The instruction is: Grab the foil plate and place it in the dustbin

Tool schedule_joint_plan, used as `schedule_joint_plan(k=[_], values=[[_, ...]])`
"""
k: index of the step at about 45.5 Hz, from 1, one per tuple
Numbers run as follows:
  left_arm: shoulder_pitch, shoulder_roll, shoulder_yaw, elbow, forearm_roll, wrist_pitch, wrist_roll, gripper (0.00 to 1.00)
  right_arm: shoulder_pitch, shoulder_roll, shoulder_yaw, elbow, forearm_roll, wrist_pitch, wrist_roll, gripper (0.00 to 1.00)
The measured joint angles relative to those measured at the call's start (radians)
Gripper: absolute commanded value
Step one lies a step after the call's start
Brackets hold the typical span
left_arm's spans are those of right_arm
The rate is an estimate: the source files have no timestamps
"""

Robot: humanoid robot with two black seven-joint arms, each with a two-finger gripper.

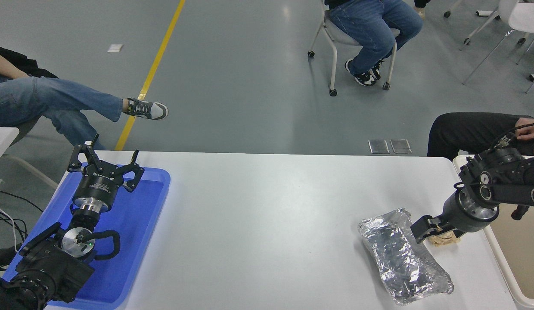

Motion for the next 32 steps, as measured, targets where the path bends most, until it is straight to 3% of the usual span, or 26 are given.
schedule_joint_plan(k=[32], values=[[-0.001, 0.000, 0.000, 0.000, 0.000, 0.000, 0.000, 1.00, -0.220, 0.078, 0.097, -0.186, -0.073, -0.087, 0.001, 1.00]])
